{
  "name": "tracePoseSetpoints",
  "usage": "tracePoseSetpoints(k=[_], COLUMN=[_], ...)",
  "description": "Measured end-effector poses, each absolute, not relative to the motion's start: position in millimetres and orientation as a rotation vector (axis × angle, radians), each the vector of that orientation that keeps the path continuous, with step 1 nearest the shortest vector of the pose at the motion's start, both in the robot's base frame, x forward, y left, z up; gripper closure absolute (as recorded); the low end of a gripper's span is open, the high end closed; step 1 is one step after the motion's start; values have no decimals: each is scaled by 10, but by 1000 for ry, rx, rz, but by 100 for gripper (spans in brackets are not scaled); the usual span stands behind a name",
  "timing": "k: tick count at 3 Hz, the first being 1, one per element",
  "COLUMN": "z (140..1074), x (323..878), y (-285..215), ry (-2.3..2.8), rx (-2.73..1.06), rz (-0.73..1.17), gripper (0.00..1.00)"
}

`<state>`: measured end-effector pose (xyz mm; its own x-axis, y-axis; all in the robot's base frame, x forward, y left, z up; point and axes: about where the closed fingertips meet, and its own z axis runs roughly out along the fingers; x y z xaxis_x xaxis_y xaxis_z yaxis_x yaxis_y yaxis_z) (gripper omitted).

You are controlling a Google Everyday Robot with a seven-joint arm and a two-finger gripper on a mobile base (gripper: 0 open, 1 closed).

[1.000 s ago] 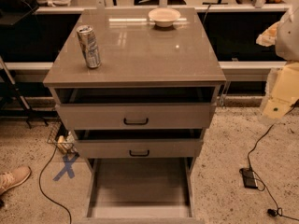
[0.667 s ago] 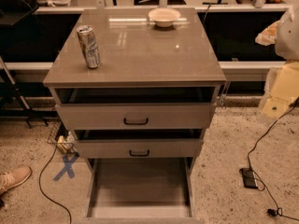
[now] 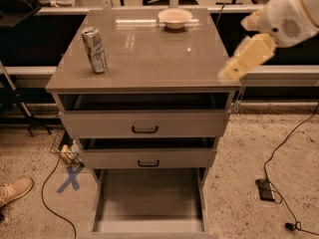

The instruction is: Place redbull can into bottom drawer

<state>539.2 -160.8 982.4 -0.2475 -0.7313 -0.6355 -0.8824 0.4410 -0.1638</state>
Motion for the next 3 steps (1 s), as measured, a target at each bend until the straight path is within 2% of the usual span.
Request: tracePoseSetpoints(k=[1, 3], z=[10045, 9946], x=[5739, 5756], y=[-1082, -875], ry=[1870, 1847], rx=[-1258, -1227], rz=[520, 613], gripper=[0, 0])
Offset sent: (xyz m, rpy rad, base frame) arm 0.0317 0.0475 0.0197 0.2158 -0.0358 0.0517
